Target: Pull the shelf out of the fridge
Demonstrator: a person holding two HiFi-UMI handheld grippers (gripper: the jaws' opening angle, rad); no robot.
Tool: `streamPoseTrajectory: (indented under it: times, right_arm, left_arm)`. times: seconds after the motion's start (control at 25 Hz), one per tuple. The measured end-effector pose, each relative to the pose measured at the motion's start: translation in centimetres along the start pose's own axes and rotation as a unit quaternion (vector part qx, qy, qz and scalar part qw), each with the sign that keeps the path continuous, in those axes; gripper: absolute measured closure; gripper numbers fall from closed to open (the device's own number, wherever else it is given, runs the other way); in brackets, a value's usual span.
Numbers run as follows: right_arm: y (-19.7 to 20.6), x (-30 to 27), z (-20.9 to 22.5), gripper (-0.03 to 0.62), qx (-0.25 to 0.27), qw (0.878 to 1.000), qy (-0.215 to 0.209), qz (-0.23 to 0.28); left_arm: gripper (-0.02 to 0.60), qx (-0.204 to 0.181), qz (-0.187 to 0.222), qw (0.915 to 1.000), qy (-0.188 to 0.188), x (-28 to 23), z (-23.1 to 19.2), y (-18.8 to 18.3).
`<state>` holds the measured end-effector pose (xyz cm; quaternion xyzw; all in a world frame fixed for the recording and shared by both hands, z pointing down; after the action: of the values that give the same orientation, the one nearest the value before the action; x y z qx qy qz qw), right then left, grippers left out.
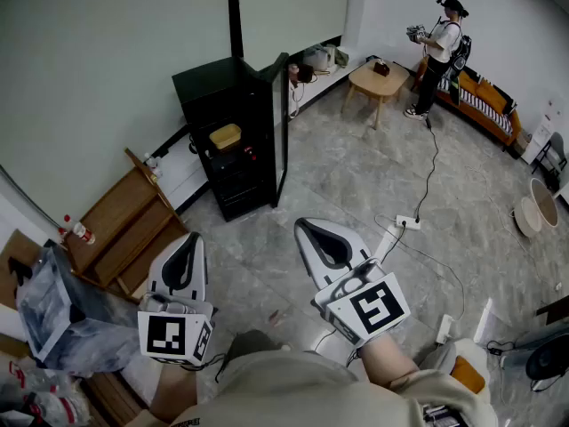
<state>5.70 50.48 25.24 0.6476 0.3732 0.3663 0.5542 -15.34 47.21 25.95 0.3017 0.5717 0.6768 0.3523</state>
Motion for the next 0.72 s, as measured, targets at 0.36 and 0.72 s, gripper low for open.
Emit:
streamPoseTrajectory:
  times: [0.36, 0.72]
  right_arm:
    - [0.3, 1.6, 1.4, 0.599, -0.034, 0.999, 0.006, 0.022]
    - [1.1, 1.1, 3.0, 0.599, -0.047, 0.999, 0.011, 0.025]
  left_arm:
    - [0.575, -0.005, -0.006, 1.0, 0.004, -0.2, 1.9, -0.1]
    - [0.574, -0.008, -0.007, 0.9999, 0.01, -1.9, 2.1, 0.1]
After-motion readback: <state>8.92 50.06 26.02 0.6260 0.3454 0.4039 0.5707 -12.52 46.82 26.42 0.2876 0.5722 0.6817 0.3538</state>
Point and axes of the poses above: the fingertips, and each gripper's own axes: x backward along the fingers, z to its right, y out of its underside, the point moved 6 cm from there along x, backward along the fingers, and after that the axes turned 1 degree about x, right-handed, at the moved point
